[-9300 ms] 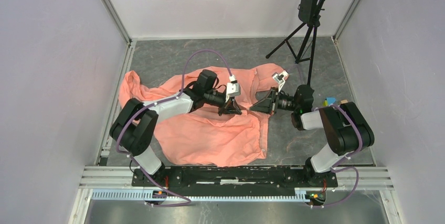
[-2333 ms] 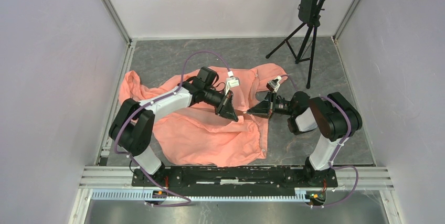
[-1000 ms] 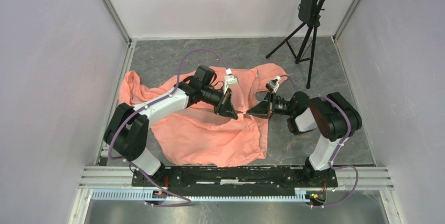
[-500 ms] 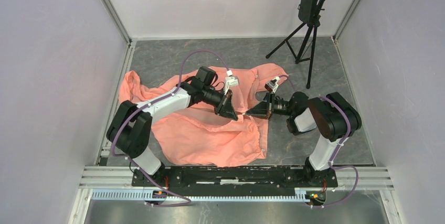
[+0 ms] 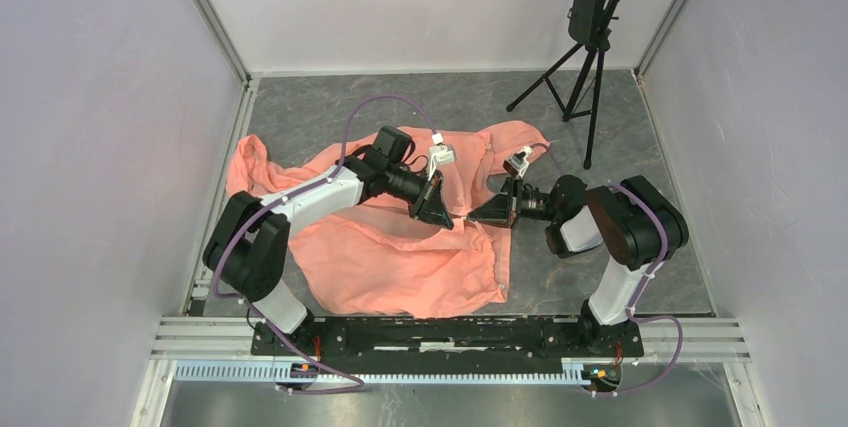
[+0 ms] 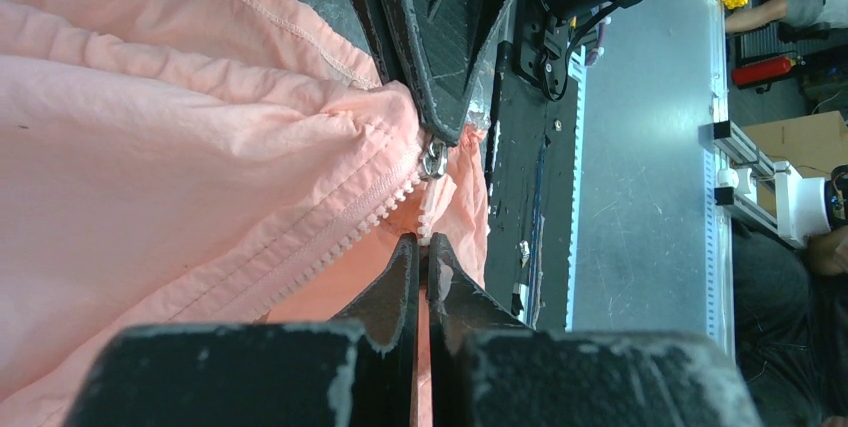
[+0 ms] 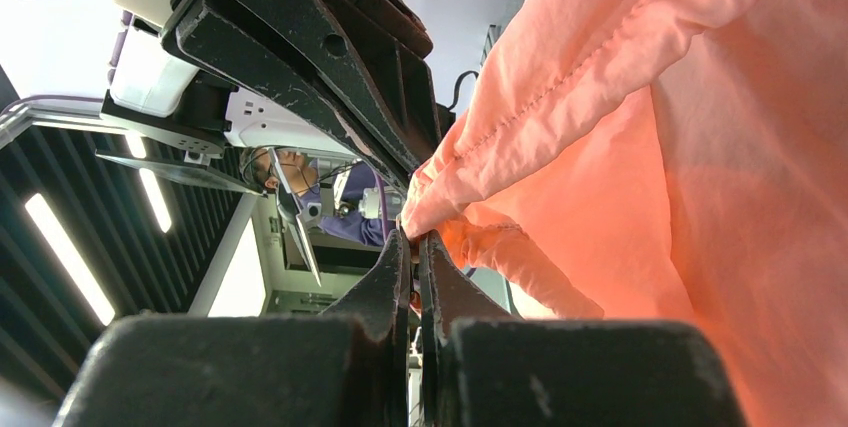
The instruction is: Zip up the jacket
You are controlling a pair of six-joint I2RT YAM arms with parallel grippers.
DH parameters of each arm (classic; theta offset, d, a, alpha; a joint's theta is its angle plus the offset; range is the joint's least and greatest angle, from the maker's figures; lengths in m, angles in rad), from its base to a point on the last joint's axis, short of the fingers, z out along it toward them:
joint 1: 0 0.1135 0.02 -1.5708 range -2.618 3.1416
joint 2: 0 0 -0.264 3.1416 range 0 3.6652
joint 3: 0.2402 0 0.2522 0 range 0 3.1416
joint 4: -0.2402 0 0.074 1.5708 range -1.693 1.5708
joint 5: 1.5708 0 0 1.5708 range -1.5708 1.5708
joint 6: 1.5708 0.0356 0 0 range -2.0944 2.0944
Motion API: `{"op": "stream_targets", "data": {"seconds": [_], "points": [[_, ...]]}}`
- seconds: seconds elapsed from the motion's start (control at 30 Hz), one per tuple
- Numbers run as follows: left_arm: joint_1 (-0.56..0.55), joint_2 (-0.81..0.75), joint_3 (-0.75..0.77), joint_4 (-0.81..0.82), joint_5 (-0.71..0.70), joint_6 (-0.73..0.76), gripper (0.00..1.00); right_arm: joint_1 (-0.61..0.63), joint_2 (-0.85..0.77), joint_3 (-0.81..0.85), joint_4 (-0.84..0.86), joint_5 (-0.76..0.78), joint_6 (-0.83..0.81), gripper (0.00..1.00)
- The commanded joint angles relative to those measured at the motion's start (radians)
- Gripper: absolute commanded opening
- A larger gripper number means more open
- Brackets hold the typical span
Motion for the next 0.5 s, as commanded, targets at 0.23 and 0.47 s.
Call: {"op": "stream_targets", "data": {"seconds": [0.23,0.47], "points": [[-0.006,-0.002,0.043,0.017,0.033,0.037,0.02,0.020,-0.007,0.011,0.476,-0.020,-0.010,0.00],[-0.017,0.001,0.053,0.004,0.020,0.022,0.02,0.020,-0.007,0.013,0.474,-0.021,-0.011,0.00]]}}
